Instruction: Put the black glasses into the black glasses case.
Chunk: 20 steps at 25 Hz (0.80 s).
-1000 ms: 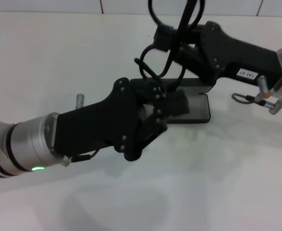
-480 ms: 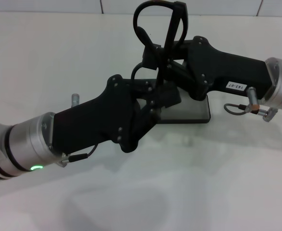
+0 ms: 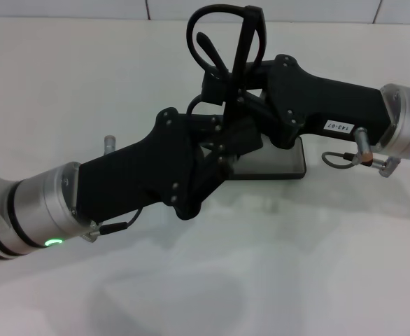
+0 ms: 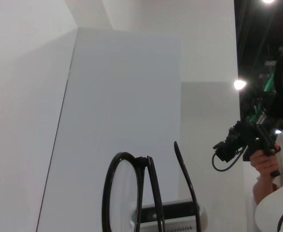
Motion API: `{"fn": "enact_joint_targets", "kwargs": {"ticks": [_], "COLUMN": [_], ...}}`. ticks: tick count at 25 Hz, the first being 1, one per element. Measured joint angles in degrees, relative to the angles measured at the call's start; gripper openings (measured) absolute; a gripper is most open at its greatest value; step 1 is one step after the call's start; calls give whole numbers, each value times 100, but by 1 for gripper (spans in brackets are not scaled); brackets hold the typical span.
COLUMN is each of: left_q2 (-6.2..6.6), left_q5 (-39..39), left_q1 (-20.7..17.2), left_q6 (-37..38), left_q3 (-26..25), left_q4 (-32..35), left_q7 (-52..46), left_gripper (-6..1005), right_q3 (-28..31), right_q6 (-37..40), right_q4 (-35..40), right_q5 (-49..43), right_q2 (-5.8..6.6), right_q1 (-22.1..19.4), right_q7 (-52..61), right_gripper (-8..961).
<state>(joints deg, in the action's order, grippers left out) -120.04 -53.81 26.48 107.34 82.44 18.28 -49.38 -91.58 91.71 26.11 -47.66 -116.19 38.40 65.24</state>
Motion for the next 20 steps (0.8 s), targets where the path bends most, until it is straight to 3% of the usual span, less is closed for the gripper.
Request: {"fn": "enact_joint_targets", "kwargs": {"ticks": [20], "left_q2": [7], "left_q5": [7], "left_q1": [-7], "left_q6": [294], "left_q3": [3], "left_q4": [34], "left_q7": [40], "left_gripper": [60], "right_q3": [-258], "right_q6": [-232], "right_q4": [-13], "right_q5": [-19], "right_q2": [0], "right_q1": [-106], "right_q7": [-42], "right_gripper": [97]}}
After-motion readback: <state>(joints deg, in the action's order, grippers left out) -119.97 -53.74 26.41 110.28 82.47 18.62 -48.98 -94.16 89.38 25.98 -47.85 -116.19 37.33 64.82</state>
